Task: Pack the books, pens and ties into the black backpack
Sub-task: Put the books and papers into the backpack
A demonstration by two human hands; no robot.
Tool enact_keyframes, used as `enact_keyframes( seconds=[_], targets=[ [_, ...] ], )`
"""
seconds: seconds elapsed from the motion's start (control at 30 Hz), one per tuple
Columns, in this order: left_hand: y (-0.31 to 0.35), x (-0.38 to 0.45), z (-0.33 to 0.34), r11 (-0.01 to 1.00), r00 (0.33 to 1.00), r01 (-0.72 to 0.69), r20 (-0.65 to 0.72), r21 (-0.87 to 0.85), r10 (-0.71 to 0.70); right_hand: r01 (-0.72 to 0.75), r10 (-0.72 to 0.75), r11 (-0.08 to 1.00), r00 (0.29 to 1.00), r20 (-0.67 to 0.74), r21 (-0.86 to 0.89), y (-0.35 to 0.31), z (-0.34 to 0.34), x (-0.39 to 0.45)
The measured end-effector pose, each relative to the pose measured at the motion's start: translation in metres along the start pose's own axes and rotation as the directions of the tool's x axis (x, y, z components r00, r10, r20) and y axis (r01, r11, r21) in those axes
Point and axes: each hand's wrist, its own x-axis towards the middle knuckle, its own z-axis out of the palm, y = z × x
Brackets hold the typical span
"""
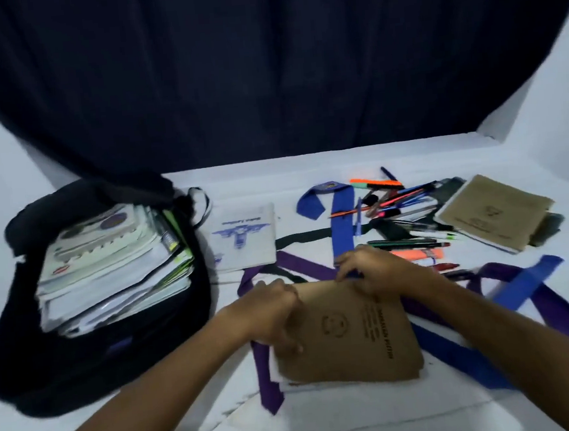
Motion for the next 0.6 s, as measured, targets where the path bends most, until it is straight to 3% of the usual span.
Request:
enact_keyframes(
  seconds=[0.1,0.17,0.23,0.33,0.4,0.47,0.6],
  targets=[
    [0.016,0.042,-0.027,0.986,0.993,-0.028,-0.121,-0.166,0.008,-0.115,0.178,0.952,0.962,-0.207,0.283,0.041,-0.017,-0.032],
    [0.040,0.079,-0.047,0.940,0.984,-0.064,-0.177,-0.336,0.004,-0.175,0.339,0.889,0.872,-0.353,0.423,0.078,-0.027,-0.058],
    [0.069,0.123,-0.066,0.872,0.972,-0.112,-0.234,-0.476,-0.003,-0.220,0.511,0.807,0.724,-0.463,0.548,0.120,-0.035,-0.087],
    [0.111,0.198,-0.082,0.736,0.961,-0.147,-0.272,-0.661,-0.052,-0.260,0.777,0.576,0.467,-0.422,0.775,0.171,-0.046,-0.125],
    [0.133,0.251,-0.088,0.710,0.955,-0.121,-0.276,-0.694,-0.107,-0.303,0.882,0.421,0.357,-0.308,0.855,0.203,-0.045,-0.144],
    [0.146,0.296,-0.088,0.732,0.956,-0.052,-0.247,-0.679,-0.160,-0.306,0.915,0.313,0.351,-0.199,0.899,0.227,-0.040,-0.150],
    [0.160,0.348,-0.078,0.817,0.959,0.138,-0.132,-0.559,-0.252,-0.172,0.895,0.127,0.444,-0.038,0.977,0.251,-0.032,-0.142]
  ],
)
